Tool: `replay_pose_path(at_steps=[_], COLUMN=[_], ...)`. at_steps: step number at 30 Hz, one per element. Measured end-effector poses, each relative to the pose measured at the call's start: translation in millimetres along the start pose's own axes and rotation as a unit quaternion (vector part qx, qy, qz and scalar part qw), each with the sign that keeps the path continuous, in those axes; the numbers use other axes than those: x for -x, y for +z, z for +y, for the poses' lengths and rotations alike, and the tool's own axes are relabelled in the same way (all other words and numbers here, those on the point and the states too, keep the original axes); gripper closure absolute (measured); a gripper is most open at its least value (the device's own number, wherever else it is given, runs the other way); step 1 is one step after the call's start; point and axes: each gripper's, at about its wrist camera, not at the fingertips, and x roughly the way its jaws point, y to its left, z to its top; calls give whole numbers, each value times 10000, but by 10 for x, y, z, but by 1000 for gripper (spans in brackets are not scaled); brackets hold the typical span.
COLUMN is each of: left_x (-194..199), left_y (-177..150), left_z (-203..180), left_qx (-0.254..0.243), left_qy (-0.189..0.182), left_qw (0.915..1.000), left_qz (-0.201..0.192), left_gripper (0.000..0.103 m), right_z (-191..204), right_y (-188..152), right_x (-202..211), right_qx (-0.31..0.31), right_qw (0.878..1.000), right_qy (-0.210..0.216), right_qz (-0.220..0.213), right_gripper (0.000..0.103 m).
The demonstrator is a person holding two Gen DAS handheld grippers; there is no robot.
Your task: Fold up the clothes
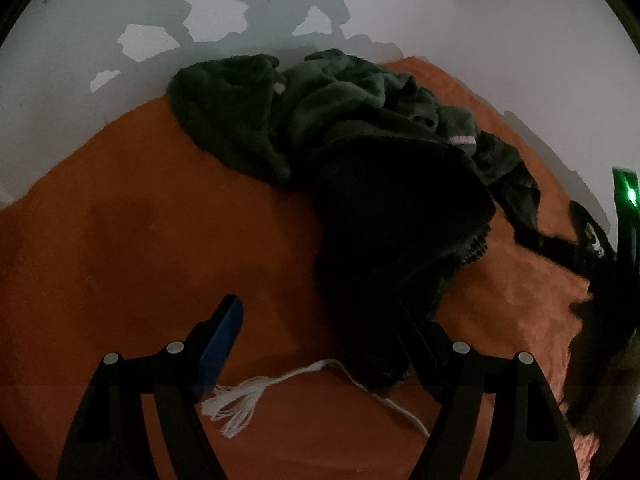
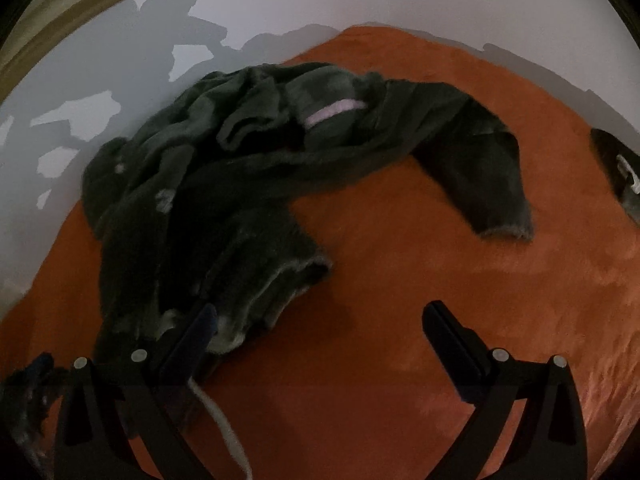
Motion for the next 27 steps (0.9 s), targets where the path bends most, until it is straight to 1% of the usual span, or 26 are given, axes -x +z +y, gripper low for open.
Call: replay_pose_path(at_steps=[3, 5, 6, 7, 8, 9, 11, 13, 15, 18, 20, 24, 27], left_x=[-24, -27, -22, -16, 16, 54, 111, 133, 125, 93, 109, 148, 127], left_y=[39, 82, 104, 125, 144, 163, 203, 220, 216, 202, 215, 233, 222], left_z=[50, 100, 128, 157, 168, 175, 186, 226, 285, 407, 533, 862, 1135], left_qx=[64, 105, 111, 115, 28, -81, -303, -340, -303, -159, 42, 631, 1222], left_qy=[87, 116, 233, 374, 689, 1044, 1431, 1447, 1274, 1176, 1122, 909, 819], left_qw=[9999, 9998, 9995, 9990, 9970, 9931, 9866, 9862, 9894, 9920, 9929, 9929, 9883], left_qz=[-56, -122, -169, -218, -358, -519, -718, -728, -635, -428, -397, -426, -405], left_gripper=[25, 25, 25, 25, 25, 25, 25, 25, 25, 25, 25, 25, 25], right_z=[63, 226, 336, 464, 589, 726, 905, 1104, 1258, 1398, 1491, 1727, 1874], right_y=[205, 290, 312, 339, 348, 323, 255, 164, 114, 104, 141, 293, 361], right_x=[68, 137, 170, 201, 229, 274, 330, 366, 418, 542, 612, 616, 550], right_qx=[33, 254, 417, 599, 761, 910, 1069, 1230, 1353, 1360, 1355, 1387, 1376], right_qw=[10000, 9995, 9988, 9978, 9967, 9952, 9931, 9910, 9897, 9893, 9891, 9878, 9862], right_qy=[3, 87, 115, 146, 188, 269, 398, 461, 428, 466, 528, 665, 902], right_qz=[-75, -176, -219, -237, -225, -233, -284, -252, -200, -228, -232, -221, -155], right_gripper=[0, 0, 0, 0, 0, 0, 0, 0, 0, 0, 0, 0, 0])
